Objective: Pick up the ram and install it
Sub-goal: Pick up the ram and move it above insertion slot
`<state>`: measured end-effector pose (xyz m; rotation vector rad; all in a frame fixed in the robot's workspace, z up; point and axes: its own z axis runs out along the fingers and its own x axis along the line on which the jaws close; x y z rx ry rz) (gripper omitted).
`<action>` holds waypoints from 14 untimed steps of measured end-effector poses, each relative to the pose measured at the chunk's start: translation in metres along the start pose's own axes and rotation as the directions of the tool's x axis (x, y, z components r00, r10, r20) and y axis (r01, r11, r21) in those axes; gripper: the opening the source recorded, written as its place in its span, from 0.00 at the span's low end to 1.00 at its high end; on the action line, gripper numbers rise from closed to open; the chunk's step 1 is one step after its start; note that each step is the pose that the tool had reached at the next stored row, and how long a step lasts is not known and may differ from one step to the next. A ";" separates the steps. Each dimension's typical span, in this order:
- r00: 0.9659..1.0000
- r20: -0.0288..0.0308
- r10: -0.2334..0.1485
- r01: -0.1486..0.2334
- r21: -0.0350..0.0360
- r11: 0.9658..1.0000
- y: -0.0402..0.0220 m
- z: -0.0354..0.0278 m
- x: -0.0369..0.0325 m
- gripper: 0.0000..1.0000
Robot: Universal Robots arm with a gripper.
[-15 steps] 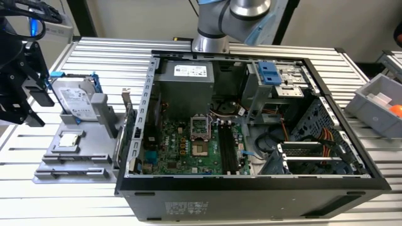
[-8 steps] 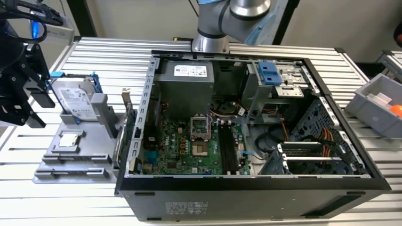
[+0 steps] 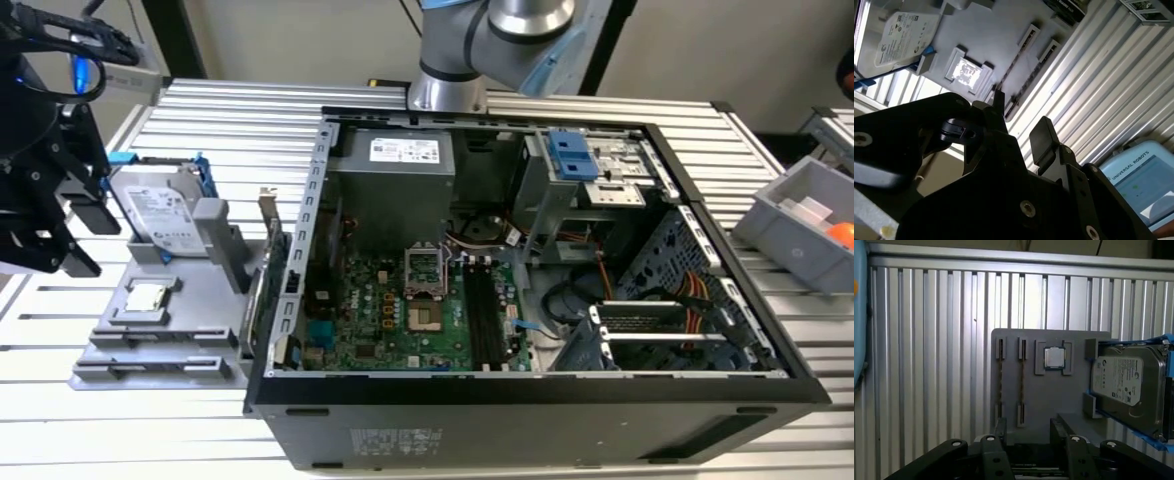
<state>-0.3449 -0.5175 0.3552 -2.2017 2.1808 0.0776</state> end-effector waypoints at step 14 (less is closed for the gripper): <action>1.000 -0.002 0.000 0.000 0.001 1.000 0.0000 0.0117 0.0008 1.00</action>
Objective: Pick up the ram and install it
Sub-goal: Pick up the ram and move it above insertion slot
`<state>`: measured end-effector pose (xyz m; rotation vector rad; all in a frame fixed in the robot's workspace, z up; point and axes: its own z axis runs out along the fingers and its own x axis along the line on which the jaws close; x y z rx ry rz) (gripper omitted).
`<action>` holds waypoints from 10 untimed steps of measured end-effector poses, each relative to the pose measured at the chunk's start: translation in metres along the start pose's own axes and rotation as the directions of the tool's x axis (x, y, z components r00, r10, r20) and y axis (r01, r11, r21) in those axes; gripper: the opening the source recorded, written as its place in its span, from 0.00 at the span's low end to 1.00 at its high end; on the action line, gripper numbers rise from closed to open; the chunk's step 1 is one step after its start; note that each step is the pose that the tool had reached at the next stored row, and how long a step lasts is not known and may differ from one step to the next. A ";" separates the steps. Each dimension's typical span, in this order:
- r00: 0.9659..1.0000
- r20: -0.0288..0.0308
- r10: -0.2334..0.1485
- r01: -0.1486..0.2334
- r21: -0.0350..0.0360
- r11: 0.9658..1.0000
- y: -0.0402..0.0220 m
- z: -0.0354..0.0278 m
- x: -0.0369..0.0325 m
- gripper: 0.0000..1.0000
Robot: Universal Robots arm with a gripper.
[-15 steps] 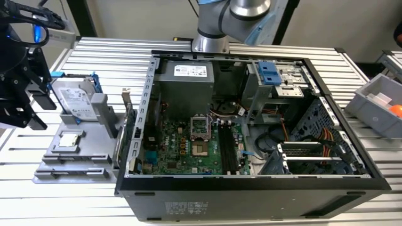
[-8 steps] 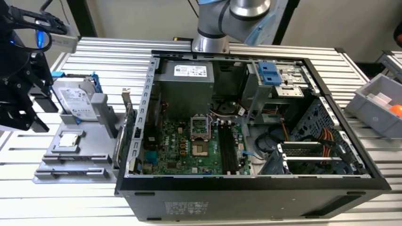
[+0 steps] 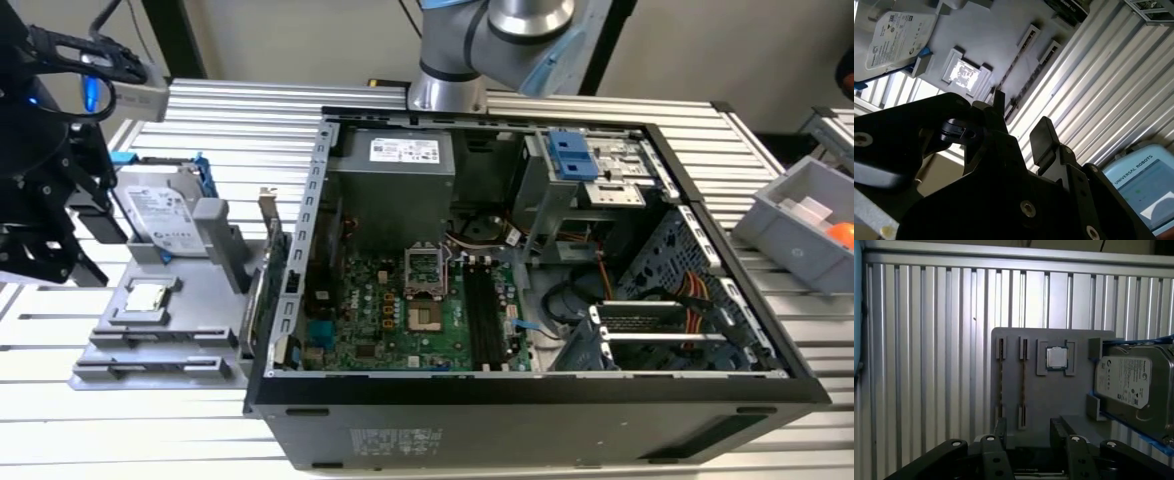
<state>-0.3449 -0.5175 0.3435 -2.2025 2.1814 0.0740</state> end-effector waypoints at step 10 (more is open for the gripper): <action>1.000 0.000 0.000 0.000 0.000 1.000 -0.0001 0.0091 0.0006 1.00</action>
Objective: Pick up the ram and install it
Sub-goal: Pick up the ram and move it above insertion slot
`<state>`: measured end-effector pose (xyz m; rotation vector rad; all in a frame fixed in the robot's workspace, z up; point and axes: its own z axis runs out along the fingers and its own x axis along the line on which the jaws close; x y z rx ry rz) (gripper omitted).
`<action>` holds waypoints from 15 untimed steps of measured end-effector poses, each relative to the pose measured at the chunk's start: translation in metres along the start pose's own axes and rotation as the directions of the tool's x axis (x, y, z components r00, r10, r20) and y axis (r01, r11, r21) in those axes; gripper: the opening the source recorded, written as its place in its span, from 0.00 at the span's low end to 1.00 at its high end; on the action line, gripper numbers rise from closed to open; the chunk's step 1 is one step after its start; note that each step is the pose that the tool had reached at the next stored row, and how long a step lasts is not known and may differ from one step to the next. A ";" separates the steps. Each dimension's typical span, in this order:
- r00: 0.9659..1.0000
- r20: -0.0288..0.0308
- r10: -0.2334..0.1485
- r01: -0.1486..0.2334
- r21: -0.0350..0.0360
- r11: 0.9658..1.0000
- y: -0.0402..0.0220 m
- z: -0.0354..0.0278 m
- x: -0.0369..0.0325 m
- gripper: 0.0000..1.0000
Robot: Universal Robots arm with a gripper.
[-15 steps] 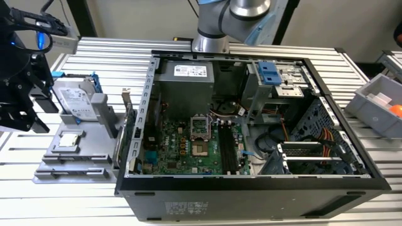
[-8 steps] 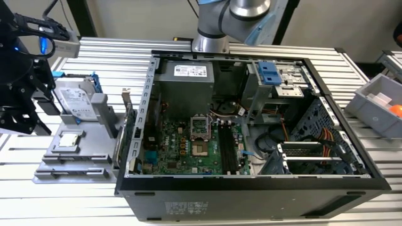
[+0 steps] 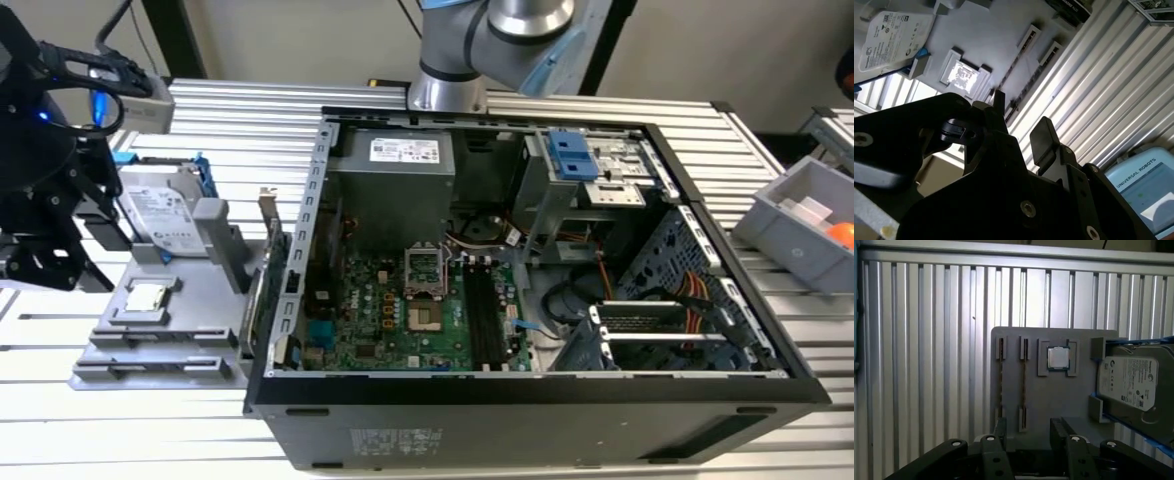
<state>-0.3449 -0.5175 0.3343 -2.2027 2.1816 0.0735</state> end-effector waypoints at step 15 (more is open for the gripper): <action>1.000 0.000 0.000 0.000 0.000 1.000 0.0000 0.0161 0.0010 1.00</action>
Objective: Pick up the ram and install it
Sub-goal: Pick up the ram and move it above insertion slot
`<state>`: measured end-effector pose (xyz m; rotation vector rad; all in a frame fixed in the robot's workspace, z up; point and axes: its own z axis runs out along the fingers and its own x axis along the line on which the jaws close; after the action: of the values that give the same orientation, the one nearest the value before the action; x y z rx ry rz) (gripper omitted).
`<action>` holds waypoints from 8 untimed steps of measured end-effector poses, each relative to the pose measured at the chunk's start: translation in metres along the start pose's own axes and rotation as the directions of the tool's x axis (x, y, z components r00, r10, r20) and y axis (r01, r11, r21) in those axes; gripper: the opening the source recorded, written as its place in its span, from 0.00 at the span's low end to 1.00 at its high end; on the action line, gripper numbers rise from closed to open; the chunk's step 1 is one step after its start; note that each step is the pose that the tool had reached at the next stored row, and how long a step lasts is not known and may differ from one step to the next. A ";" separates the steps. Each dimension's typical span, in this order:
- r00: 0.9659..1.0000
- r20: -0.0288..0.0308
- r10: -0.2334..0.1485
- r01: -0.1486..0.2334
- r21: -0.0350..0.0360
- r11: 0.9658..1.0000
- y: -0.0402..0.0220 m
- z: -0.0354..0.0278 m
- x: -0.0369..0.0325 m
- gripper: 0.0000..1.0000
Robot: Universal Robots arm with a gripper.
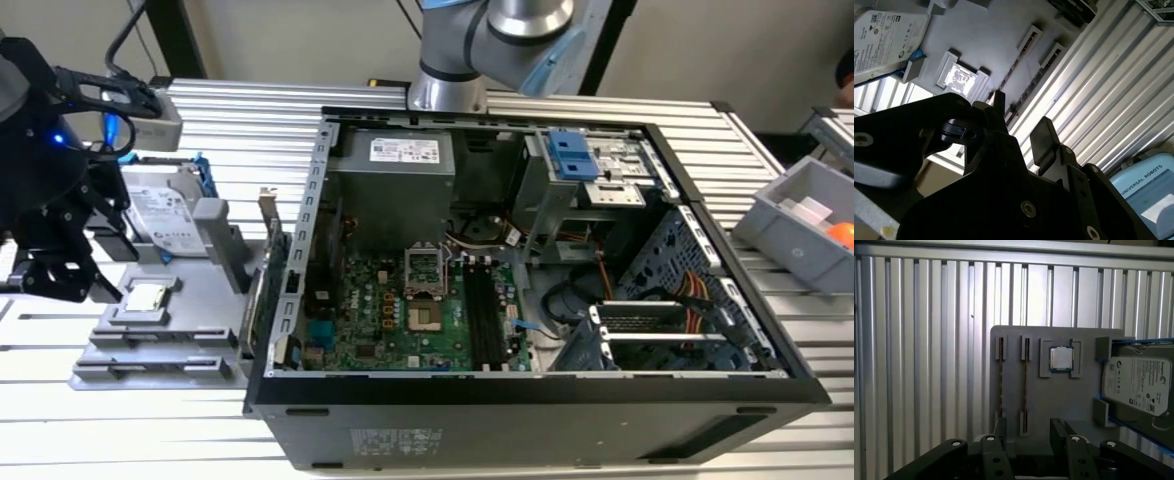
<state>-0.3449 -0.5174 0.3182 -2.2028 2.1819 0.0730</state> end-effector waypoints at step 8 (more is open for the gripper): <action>1.000 -0.001 0.000 0.000 0.000 1.000 -0.0001 0.0076 0.0005 1.00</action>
<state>-0.3449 -0.5175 0.3106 -2.2035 2.1825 0.0719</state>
